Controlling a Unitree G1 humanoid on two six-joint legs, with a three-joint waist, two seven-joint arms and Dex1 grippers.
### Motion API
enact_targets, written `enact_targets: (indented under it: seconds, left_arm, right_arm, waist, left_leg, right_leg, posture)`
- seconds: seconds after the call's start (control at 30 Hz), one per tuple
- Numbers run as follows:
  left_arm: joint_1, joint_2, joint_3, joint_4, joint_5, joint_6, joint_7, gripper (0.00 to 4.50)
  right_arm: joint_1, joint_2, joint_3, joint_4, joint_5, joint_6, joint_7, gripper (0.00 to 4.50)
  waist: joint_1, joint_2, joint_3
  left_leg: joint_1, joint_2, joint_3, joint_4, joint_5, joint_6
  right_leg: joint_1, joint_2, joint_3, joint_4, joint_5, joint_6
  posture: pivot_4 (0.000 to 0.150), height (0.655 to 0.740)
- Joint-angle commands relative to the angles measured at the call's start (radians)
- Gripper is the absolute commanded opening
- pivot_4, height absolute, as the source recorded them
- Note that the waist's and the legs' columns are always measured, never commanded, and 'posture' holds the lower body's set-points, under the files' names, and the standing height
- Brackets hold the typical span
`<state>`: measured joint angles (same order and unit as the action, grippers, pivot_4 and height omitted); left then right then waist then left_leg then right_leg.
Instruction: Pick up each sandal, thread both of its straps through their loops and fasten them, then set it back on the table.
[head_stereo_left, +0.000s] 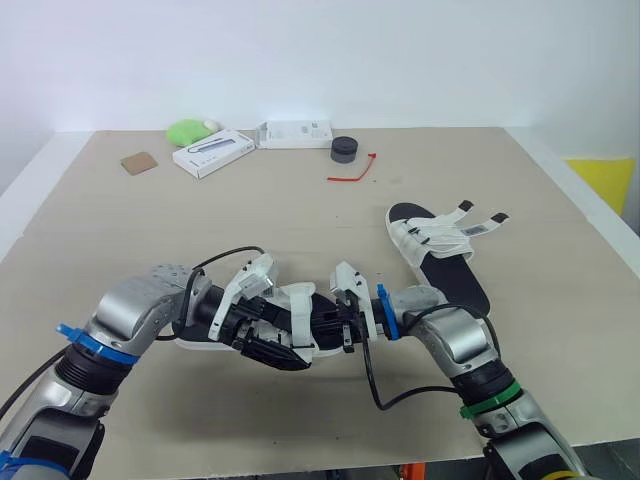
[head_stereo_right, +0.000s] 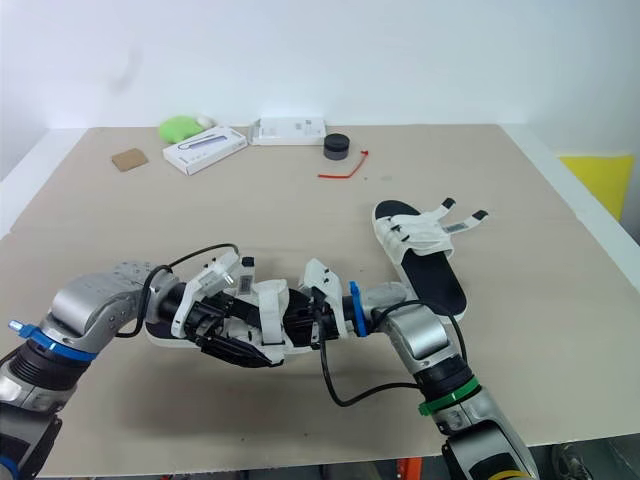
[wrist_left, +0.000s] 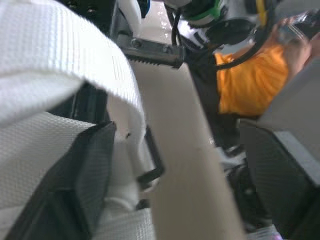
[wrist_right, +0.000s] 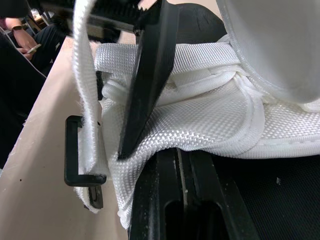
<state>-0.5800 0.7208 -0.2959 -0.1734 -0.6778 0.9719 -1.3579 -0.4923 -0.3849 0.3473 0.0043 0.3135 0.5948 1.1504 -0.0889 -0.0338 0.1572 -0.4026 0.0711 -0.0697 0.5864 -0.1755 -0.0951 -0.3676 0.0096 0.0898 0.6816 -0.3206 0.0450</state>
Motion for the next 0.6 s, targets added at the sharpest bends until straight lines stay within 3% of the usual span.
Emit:
enact_targets:
  seconds: [0.03, 0.27, 0.6]
  left_arm:
    - [0.000, 0.058, -0.014, -0.038, -0.007, 0.049, -0.023, 3.75]
    - [-0.044, 0.129, 0.030, -0.032, -0.035, 0.078, -0.044, 3.75]
    - [0.038, 0.312, 0.115, -0.172, -0.164, 0.124, -0.166, 3.75]
  right_arm:
    - [0.037, -0.008, 0.051, 0.078, -0.032, 0.036, -0.013, 0.00]
    - [0.028, -0.008, 0.055, 0.086, -0.033, 0.032, -0.007, 0.00]
    - [0.027, -0.008, 0.058, 0.090, -0.034, 0.027, 0.001, 0.00]
  waist:
    - [-0.001, 0.000, 0.000]
    - [-0.002, 0.000, 0.001]
    - [-0.001, 0.001, 0.002]
  left_leg:
    - [0.000, 0.000, 0.000, 0.000, 0.000, 0.000]
    - [0.000, 0.001, 0.000, -0.001, -0.001, 0.001]
    - [-0.001, 0.001, 0.001, -0.001, 0.000, 0.001]
  right_leg:
    - [0.000, 0.000, 0.000, 0.000, 0.000, 0.000]
    - [-0.001, 0.001, 0.000, 0.000, -0.001, -0.001]
    - [-0.002, 0.001, 0.000, 0.000, -0.001, -0.001]
  posture:
    - [0.150, 0.7400]
    - [0.150, 0.7400]
    - [0.150, 0.7400]
